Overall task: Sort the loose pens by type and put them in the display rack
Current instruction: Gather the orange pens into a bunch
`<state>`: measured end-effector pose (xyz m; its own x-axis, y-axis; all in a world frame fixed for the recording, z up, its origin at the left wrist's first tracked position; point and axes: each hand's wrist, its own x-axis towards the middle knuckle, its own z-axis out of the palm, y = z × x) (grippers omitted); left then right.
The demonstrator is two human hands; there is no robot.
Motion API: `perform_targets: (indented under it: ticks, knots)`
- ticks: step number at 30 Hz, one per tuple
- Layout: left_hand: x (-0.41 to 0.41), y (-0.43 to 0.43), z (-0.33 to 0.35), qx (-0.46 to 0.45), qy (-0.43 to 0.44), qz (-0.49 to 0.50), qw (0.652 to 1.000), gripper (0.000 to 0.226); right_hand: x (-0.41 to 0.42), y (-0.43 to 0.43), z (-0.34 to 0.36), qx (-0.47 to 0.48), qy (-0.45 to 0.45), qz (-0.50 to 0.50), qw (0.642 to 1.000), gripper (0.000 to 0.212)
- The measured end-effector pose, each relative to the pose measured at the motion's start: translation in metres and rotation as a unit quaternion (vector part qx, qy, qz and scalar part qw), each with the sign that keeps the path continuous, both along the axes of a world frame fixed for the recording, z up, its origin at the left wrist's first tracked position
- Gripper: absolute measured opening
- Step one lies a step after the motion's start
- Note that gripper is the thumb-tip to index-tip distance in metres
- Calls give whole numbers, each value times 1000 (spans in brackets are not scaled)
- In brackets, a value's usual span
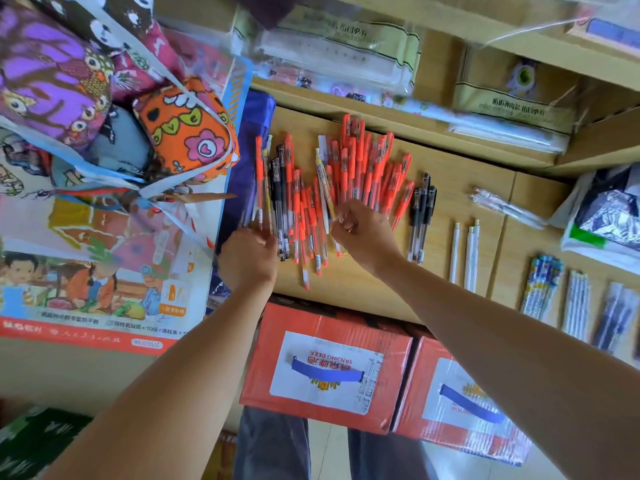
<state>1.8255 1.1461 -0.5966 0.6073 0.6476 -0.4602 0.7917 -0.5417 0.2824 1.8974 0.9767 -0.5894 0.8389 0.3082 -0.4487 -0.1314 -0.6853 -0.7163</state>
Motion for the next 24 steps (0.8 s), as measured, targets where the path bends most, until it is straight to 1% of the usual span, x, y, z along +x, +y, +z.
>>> perform_targets:
  ticks: [3, 8, 13, 16, 19, 22, 24]
  knots:
    - [1, 2, -1, -14, 5, -3, 1000, 31, 0, -3, 0, -3, -3, 2, 1000, 10]
    - [0, -4, -2, 22, -17, -7, 1000, 24, -3, -7, -3, -3, 2, -11, 1000, 7]
    - [4, -5, -7, -33, -4, 4, 999, 26, -7, -11, -4, -13, 16, -17, 1000, 6]
    - [2, -7, 4, -57, -56, 2, 997, 24, -8, -12, -1, -8, 46, -24, 999, 6]
    - [-1, -9, 18, -59, -124, -20, 990, 23, -7, -10, 6, 23, 106, -41, 993, 6]
    - [4, -7, 27, -57, -176, -65, 981, 18, -5, -3, 16, 61, 157, -79, 983, 8]
    - [11, -11, 36, -93, -188, -110, 972, 15, -2, 2, 24, 102, 182, -114, 971, 9]
